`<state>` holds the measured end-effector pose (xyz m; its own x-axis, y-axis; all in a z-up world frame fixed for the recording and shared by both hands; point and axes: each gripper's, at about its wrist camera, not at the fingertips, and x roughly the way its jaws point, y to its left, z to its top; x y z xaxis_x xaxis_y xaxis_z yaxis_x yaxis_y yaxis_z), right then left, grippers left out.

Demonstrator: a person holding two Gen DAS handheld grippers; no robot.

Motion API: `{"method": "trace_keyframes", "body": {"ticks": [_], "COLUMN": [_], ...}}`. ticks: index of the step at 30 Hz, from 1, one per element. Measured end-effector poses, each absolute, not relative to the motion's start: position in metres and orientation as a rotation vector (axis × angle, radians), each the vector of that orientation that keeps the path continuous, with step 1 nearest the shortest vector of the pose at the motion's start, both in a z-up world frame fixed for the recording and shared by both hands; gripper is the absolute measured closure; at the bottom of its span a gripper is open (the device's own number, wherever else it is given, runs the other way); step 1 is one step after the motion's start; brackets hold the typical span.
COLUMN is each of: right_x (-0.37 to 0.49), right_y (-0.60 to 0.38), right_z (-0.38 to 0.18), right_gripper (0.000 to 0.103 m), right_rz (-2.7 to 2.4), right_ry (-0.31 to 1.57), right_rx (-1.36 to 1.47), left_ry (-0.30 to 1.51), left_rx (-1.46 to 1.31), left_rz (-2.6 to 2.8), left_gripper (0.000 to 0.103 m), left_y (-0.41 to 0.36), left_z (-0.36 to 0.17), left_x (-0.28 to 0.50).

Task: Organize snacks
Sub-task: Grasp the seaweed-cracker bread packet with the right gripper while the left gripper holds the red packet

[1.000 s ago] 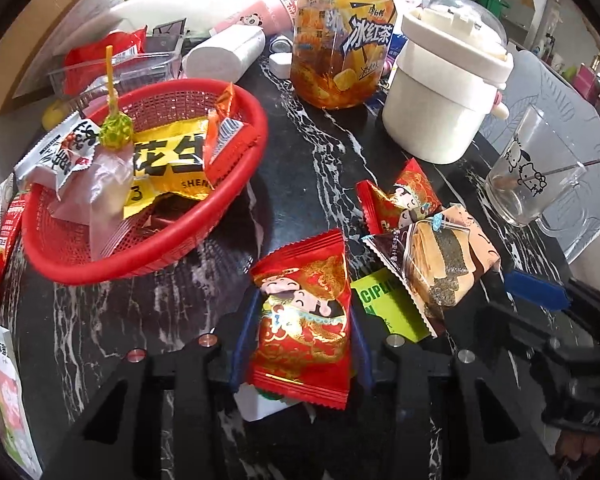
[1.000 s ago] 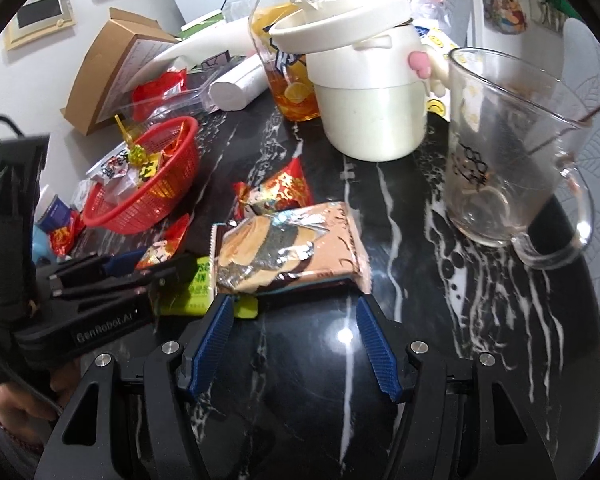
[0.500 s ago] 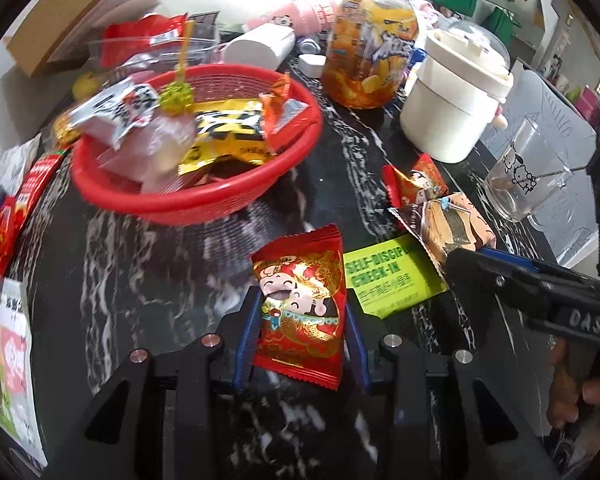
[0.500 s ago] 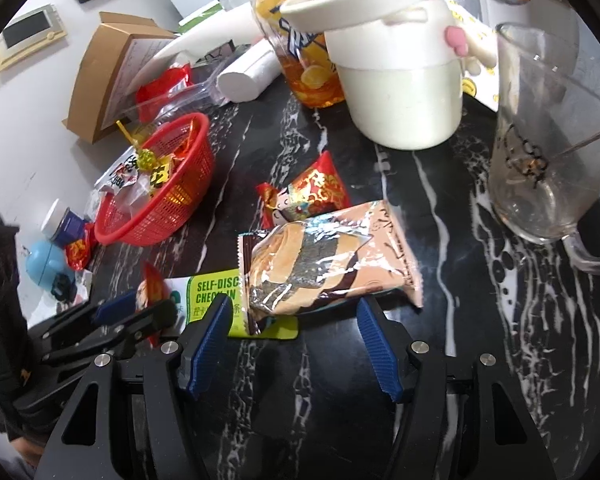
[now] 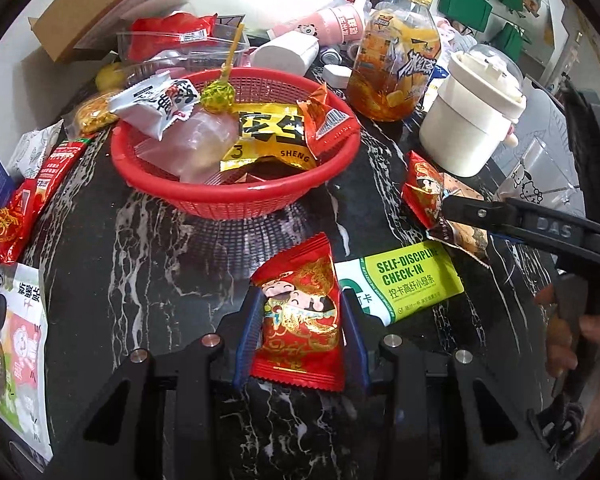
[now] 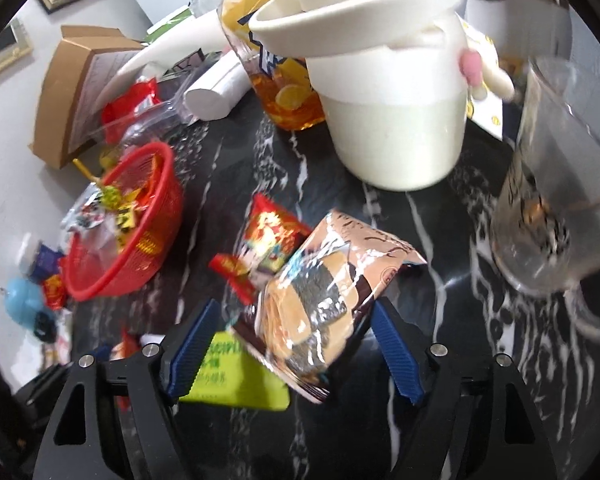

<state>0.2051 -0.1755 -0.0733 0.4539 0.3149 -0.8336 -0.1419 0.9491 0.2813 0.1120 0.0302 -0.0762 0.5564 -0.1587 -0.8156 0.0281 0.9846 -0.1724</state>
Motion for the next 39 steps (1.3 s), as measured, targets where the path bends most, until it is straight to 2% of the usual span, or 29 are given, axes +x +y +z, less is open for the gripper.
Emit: {"method": "trace_keyframes", "body": {"ticks": [8,11,13,15,39], "right_x": [0.214,0.208,0.205,0.201,0.068], "right_y": [-0.153,-0.152,-0.153,-0.155,-0.196], "right_z": [-0.086,-0.087,-0.084,-0.082,-0.077], "right_gripper": [0.025,0.034,0.043,0.047,0.048], "right_rz": [0.23,0.234,0.241,0.245,0.318], "right_ry": [1.065,1.03,1.021,1.017,1.054], "right_rx": [0.015,-0.021,-0.036,-0.046,-0.067], "left_ry": [0.976,0.975,0.976,0.98,1.035], "left_rx": [-0.147,-0.141,-0.138,-0.139,-0.074], "left_rz": [-0.107,-0.104,-0.102,-0.107,-0.233], "left_gripper": [0.064,0.064,0.064,0.064,0.064], "left_y": [0.033,0.031,0.03,0.03,-0.006], "left_z": [-0.078,-0.078,-0.078,-0.078,-0.078], "left_x": [0.112,0.111,0.109,0.106,0.029]}}
